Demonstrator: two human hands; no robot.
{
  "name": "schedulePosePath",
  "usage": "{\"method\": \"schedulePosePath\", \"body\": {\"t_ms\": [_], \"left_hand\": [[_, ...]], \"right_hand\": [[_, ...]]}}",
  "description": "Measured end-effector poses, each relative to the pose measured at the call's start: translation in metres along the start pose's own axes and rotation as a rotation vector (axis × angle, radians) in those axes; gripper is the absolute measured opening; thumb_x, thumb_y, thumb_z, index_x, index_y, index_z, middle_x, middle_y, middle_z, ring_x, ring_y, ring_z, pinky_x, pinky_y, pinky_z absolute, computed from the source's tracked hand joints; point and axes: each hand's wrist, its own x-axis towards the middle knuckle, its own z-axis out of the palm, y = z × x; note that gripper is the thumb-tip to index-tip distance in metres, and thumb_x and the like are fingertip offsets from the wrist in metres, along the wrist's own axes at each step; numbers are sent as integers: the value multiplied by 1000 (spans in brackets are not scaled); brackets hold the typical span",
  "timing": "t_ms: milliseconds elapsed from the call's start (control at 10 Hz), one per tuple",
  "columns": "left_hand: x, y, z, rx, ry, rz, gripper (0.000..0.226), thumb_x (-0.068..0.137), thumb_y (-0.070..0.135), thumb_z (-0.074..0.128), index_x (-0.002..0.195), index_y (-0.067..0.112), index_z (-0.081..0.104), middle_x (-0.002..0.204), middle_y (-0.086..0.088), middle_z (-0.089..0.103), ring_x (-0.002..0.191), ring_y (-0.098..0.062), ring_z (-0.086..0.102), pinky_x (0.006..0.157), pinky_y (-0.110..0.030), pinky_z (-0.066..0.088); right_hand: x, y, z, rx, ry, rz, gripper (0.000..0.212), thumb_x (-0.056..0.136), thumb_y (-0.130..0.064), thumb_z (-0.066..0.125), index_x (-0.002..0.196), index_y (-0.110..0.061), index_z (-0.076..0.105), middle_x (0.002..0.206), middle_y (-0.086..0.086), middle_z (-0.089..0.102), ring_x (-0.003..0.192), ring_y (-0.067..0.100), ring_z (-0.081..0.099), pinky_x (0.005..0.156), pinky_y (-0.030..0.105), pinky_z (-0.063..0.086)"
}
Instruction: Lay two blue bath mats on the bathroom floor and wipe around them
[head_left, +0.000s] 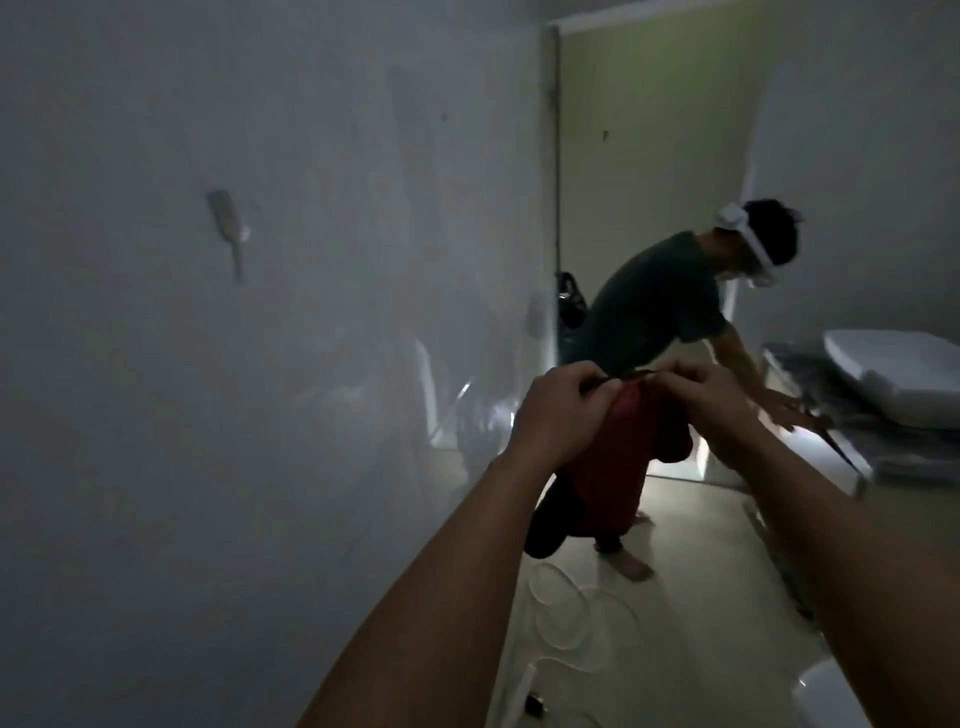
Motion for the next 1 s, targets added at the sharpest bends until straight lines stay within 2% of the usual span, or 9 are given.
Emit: {"method": "schedulePosePath", "body": {"t_ms": [100, 200, 300, 400, 500, 700, 800, 900, 1000], "left_hand": [[-14, 12, -58, 162, 230, 8, 24, 95, 48, 61, 92, 28, 75, 86, 11, 74, 83, -10, 69, 77, -37, 58], [-26, 35, -108, 399, 438, 46, 25, 99, 46, 58, 101, 28, 76, 98, 8, 73, 92, -15, 69, 78, -39, 58], [-40, 59, -158, 675, 586, 94, 24, 101, 40, 57, 110, 29, 76, 105, 7, 69, 94, -20, 68, 78, -38, 57], [-56, 78, -207, 907, 693, 149, 26, 99, 27, 58, 119, 31, 74, 107, 8, 68, 87, -23, 69, 71, -40, 59], [-73, 89, -242, 1148, 763, 158, 24, 96, 22, 63, 113, 31, 76, 101, 6, 68, 73, -28, 68, 63, -37, 55], [-91, 89, -287, 1602, 665, 115, 13, 94, 21, 65, 93, 26, 76, 95, 1, 65, 68, -25, 62, 72, -39, 34], [-95, 81, -285, 1755, 624, 67, 24, 101, 22, 55, 86, 25, 73, 96, 1, 64, 71, -24, 59, 72, -42, 34], [-104, 79, -272, 1805, 599, 28, 29, 100, 15, 44, 102, 23, 72, 121, -4, 62, 87, -28, 58, 76, -45, 35], [-125, 66, -254, 1839, 619, -98, 41, 93, 17, 47, 131, 16, 63, 152, -10, 47, 114, -37, 51, 82, -48, 34]], "right_hand": [[25, -48, 45, 94, -142, -111, 11, 93, -5, 67, 96, 5, 69, 86, 18, 66, 83, 26, 61, 77, 38, 49], [38, -99, 82, 261, -245, -203, 2, 91, -4, 70, 90, -2, 70, 84, 16, 67, 81, 24, 62, 78, 35, 50], [43, -147, 111, 296, -345, -325, 4, 89, -9, 75, 86, -12, 73, 79, 4, 71, 74, 11, 66, 71, 24, 54], [42, -193, 137, 283, -448, -440, 9, 88, -11, 78, 96, -10, 73, 84, 13, 72, 72, 13, 67, 69, 26, 56], [40, -229, 162, 270, -480, -555, 12, 86, -8, 80, 88, -15, 70, 78, 8, 68, 61, 8, 62, 61, 23, 52], [29, -266, 209, 287, -467, -617, 13, 82, -14, 83, 80, -22, 73, 69, -5, 69, 59, 4, 64, 61, 26, 53], [19, -255, 226, 226, -467, -612, 9, 82, -22, 82, 81, -25, 74, 74, -5, 73, 62, 3, 66, 64, 29, 56], [5, -237, 232, 182, -507, -607, 3, 84, -26, 79, 86, -28, 77, 81, -7, 75, 71, 7, 71, 72, 34, 61], [-19, -196, 238, 189, -506, -653, 18, 91, -22, 73, 108, -23, 78, 100, -3, 77, 86, 9, 72, 82, 26, 58]]}}
